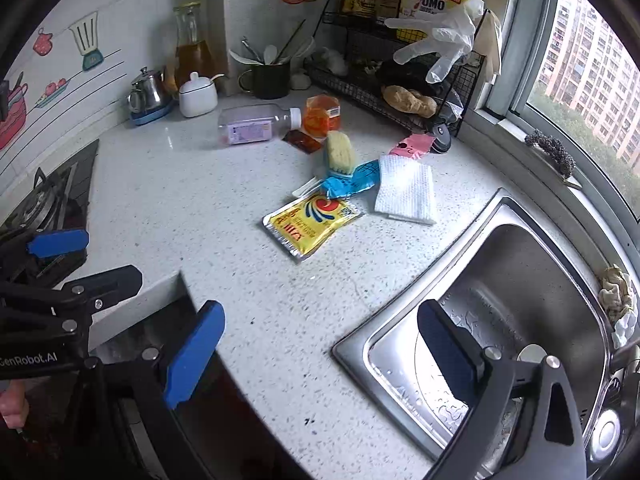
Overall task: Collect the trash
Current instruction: 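Raise both open tools back up over the counter, then grasp the yellow yeast sachet with the left tool while the right tool grasps the scrub brush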
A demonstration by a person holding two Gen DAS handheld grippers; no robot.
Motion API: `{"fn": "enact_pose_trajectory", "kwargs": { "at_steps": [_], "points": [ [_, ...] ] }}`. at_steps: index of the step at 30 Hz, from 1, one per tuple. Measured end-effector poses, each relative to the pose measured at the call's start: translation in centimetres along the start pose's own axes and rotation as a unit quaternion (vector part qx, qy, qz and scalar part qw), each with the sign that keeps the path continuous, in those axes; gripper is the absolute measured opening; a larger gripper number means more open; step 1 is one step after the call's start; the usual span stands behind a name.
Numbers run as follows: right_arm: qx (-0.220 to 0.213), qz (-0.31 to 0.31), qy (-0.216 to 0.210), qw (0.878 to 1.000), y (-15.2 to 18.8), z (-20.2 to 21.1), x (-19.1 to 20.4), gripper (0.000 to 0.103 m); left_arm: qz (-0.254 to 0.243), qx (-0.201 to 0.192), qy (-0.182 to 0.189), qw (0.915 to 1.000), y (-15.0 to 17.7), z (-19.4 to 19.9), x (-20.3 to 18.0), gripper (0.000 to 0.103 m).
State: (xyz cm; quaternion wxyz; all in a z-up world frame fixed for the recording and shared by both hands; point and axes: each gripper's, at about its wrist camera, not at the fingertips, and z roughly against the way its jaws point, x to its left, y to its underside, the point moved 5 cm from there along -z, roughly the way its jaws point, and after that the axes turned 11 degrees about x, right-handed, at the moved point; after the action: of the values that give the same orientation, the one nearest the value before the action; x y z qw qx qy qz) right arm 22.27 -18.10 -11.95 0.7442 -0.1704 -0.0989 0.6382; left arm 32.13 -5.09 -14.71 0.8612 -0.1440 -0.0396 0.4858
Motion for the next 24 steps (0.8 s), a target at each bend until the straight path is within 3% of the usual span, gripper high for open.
{"fn": "enact_pose_trajectory", "kwargs": {
  "at_steps": [11, 19, 24],
  "points": [
    [0.039, -0.044, 0.023, 0.998, -3.7, -5.7, -7.7, 0.097, -0.064, 0.063, 0.037, 0.9953, -8.1, -8.5, -5.3, 0.082],
    [0.073, -0.071, 0.038, 0.994, -3.8, -9.5, -11.3, 0.097, -0.110, 0.121, 0.028, 0.9861, -9.8, -14.2, -7.7, 0.082],
    [0.092, -0.088, 0.032, 0.991, -3.4, -10.8, -12.4, 0.097, -0.136, 0.119, 0.002, 0.9836, -10.3, -15.3, -8.7, 0.082]
  ]
}}
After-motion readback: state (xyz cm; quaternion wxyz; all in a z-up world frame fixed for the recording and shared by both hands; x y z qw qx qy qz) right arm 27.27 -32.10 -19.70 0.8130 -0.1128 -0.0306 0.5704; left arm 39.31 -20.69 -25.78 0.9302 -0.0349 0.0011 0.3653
